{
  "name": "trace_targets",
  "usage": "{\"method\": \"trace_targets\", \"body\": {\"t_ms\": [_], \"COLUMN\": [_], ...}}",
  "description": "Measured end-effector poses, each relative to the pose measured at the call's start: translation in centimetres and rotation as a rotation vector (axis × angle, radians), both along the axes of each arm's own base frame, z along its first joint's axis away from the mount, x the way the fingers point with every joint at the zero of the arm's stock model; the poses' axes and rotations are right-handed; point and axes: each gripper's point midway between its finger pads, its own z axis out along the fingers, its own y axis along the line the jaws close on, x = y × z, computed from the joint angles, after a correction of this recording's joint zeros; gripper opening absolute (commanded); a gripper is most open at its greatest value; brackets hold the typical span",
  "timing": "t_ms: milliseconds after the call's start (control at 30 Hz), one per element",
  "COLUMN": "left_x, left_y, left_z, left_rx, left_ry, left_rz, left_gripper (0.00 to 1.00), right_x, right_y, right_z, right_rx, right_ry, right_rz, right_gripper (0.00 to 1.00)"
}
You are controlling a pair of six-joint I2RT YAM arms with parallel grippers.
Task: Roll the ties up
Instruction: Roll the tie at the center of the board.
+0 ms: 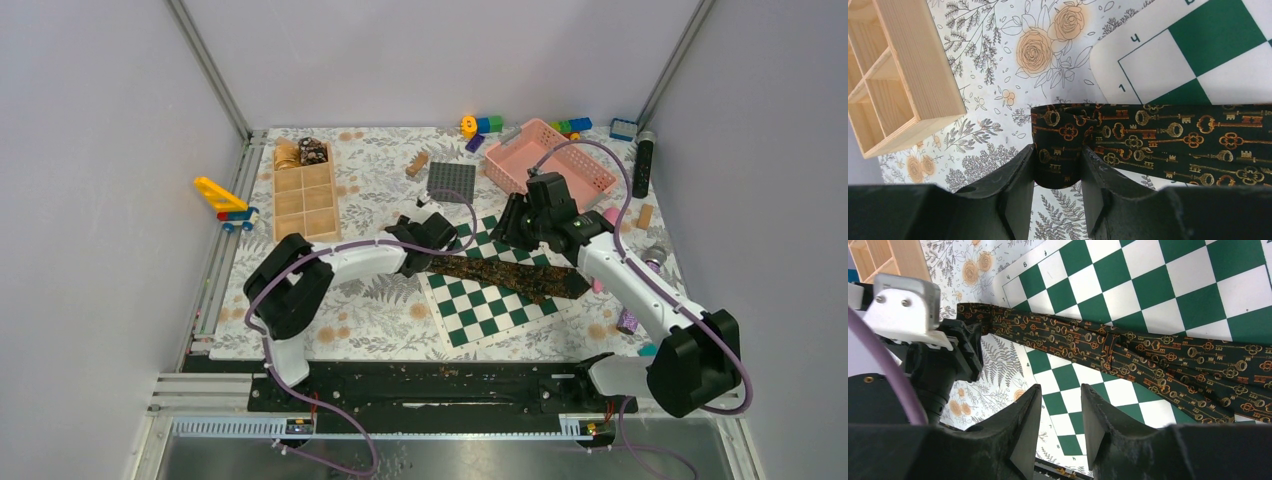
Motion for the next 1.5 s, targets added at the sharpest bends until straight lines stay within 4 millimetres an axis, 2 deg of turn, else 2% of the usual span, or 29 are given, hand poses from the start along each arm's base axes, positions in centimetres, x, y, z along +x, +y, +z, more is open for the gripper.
{"method": "trace_targets", "body": {"t_ms": [333, 700, 1500], "left_x": [-0.5, -0.7, -1.5], "left_y": [-0.9, -1.6, -3.7], "left_z": [-0.7, -1.1, -1.4], "left_rx": [0.111, 0.152, 0.088], "left_ry": [0.000, 0.021, 0.105], "left_rz": [-0.032, -0.053, -0.104], "left_gripper": [0.37, 0.43, 0.50], "right_x": [0.0, 0.0, -0.1], "right_y": [-0.3, -0.5, -1.0], "right_z": [0.3, 0.0, 0.5], "right_rx": [0.001, -0.004, -0.010], "right_ry": [-0.010, -0.007, -0.023], "right_rz": [-0.008, -0.011, -0.009], "right_gripper": [0.43, 0.45, 0.47]}}
